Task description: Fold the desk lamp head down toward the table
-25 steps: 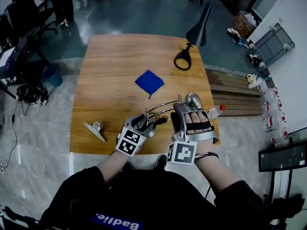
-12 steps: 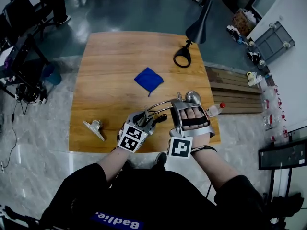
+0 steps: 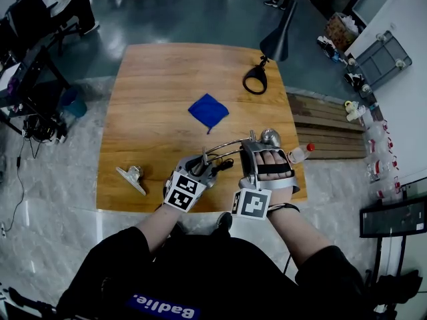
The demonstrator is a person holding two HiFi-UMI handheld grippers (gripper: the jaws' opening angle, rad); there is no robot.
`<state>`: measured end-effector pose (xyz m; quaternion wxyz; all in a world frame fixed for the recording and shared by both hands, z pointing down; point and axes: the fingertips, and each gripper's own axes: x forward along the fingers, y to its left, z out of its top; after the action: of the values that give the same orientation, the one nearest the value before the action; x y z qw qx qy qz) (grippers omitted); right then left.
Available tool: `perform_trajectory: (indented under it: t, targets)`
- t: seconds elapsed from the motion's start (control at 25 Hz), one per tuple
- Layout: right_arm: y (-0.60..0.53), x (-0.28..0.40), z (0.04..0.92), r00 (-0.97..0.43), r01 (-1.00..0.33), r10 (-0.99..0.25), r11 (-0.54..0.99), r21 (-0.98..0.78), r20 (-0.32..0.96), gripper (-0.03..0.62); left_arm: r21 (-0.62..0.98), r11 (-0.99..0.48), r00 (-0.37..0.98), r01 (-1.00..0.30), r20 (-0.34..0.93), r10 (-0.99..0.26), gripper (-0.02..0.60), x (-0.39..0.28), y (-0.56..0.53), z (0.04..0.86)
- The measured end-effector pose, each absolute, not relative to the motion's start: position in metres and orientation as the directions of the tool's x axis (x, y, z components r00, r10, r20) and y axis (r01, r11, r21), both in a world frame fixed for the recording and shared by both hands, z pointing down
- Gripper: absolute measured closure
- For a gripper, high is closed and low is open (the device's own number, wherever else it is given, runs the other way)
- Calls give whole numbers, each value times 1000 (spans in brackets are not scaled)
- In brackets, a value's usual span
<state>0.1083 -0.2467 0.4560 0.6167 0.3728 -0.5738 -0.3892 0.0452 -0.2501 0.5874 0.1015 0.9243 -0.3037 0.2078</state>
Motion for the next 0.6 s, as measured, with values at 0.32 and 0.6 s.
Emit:
perform_trajectory:
  t: [0.32,0.6]
  targets:
    - [-245,135,499,64,-141,-836,533,835,544,514,59,-794,730,-605,440,-524,453,45,-252,588]
    - [-243,143,538,23,-299,-777,596,745,630,517,58,-797,731,-602,442,-520,453,48,-251,585]
